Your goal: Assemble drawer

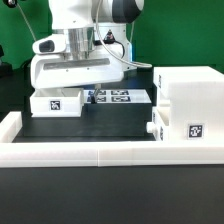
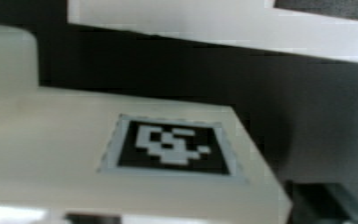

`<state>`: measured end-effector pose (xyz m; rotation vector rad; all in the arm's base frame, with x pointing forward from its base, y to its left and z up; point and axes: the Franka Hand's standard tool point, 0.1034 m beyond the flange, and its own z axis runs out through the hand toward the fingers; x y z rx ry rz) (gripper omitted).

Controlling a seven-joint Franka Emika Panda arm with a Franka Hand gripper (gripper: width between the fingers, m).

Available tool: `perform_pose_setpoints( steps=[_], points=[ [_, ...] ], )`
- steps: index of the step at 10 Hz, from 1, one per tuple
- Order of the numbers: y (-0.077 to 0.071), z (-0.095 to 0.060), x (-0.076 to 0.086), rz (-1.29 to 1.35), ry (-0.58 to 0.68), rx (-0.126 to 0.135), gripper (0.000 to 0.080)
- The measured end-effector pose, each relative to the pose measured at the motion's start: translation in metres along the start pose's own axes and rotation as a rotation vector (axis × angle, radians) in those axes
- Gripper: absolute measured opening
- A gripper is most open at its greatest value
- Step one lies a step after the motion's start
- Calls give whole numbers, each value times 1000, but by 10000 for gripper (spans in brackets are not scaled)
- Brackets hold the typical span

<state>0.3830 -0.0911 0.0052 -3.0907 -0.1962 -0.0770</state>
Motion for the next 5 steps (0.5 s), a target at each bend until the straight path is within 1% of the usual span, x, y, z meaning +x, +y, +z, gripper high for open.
perform_pose_setpoints(
  steps=[1,2,3,4,5],
  points=[
    [0,0,0,0,0,0,283],
    [0,0,0,0,0,0,148],
    [0,0,0,0,0,0,148],
    [0,0,0,0,1,-1,42],
    [0,0,0,0,1,-1,42]
  ],
)
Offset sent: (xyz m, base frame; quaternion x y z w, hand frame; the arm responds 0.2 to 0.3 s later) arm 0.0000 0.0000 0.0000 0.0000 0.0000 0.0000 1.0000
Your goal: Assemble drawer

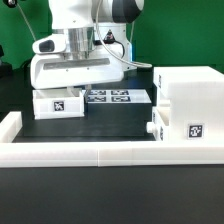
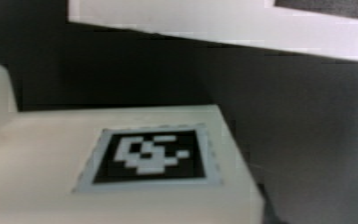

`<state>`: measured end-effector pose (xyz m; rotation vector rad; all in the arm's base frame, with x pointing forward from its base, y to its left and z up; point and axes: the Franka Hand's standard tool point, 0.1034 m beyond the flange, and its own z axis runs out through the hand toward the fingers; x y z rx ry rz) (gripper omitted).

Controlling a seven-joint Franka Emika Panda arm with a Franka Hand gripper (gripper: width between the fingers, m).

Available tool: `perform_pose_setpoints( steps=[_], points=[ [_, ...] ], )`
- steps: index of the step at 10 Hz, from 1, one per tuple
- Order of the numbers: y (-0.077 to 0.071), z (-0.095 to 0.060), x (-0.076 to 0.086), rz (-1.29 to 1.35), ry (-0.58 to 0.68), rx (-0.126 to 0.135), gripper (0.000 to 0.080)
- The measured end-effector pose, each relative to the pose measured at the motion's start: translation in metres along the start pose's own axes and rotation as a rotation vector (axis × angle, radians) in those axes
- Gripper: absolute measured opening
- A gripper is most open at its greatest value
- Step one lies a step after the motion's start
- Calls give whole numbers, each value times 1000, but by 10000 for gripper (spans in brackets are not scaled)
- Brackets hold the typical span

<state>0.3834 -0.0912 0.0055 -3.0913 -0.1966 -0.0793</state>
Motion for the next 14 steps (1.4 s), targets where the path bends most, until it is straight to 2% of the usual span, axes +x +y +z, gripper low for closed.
perform_pose_setpoints(
  steps=[4,5,6,7,9,10,14],
  points=[
    [0,0,0,0,0,0,42],
    [-1,-2,1,-17,-11,8,42],
    [-4,-13,8,-57,-51,38,42],
    [-7,-23,19,-75,-57,46,42],
    [-17,-35,34,-115,-92,73,42],
    [-21,-43,48,-131,-99,79,42],
    [-20,-39,44,-339,-90,87,42]
  ],
)
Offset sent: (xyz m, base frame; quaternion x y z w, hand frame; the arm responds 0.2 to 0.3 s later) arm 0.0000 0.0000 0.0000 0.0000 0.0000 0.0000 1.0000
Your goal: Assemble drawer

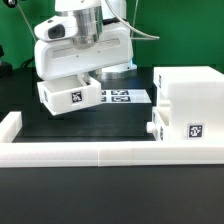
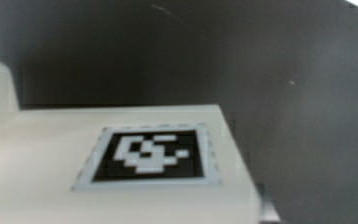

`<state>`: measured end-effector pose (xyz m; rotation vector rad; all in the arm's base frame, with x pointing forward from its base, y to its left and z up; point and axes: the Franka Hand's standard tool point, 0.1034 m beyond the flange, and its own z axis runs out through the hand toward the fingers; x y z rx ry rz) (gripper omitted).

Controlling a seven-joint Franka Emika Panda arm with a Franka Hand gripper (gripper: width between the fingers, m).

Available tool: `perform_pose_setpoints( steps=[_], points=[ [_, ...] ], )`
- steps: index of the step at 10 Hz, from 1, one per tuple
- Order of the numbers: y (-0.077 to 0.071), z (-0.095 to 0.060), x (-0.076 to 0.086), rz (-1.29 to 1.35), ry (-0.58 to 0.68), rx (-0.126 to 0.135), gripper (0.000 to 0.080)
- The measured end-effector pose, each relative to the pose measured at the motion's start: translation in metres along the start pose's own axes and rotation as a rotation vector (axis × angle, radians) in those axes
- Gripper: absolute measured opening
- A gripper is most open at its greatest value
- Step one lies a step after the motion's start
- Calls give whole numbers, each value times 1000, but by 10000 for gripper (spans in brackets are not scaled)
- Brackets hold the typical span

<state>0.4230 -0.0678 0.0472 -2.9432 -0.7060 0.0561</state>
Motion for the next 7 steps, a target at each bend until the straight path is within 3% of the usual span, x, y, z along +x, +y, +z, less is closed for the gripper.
perform_pose_setpoints(
  steps=[2,6,7],
  points=[
    [5,-1,7,-194,-3,-3,42],
    [17,-7,46,-576,-24,7,42],
    [18,-5,42,-676,-26,8,42]
  ],
)
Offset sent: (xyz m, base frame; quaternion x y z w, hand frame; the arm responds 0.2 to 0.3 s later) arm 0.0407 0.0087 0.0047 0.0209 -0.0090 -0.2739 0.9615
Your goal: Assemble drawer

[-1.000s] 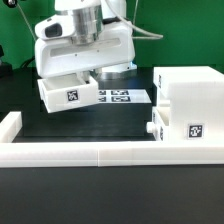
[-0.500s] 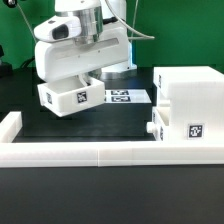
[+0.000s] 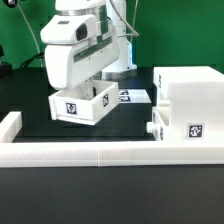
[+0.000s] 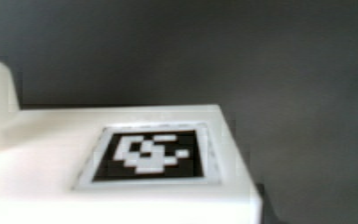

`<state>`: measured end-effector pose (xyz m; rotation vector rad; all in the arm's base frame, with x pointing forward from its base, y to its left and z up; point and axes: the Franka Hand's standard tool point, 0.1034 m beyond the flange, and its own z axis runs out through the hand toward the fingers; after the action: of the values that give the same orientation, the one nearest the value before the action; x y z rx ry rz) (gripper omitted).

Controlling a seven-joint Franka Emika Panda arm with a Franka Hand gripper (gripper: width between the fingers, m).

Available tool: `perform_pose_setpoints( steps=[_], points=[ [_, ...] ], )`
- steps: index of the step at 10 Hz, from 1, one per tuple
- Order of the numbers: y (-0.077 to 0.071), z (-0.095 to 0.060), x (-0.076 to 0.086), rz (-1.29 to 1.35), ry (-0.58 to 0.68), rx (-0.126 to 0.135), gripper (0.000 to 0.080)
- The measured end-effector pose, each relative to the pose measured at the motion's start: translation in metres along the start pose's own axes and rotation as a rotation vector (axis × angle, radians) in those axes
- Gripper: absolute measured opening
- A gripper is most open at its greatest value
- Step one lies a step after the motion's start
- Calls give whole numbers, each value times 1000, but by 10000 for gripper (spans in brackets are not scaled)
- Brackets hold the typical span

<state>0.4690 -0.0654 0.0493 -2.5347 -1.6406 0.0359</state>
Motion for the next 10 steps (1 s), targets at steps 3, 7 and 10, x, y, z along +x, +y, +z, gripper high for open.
perform_pose_setpoints(
  steps=[3,7,10],
  points=[
    [-1,2,-4,-193,-9,4,42],
    [20,-13,10,-262,-13,-25,42],
    [24,-13,11,-257,-10,-66,42]
  ],
)
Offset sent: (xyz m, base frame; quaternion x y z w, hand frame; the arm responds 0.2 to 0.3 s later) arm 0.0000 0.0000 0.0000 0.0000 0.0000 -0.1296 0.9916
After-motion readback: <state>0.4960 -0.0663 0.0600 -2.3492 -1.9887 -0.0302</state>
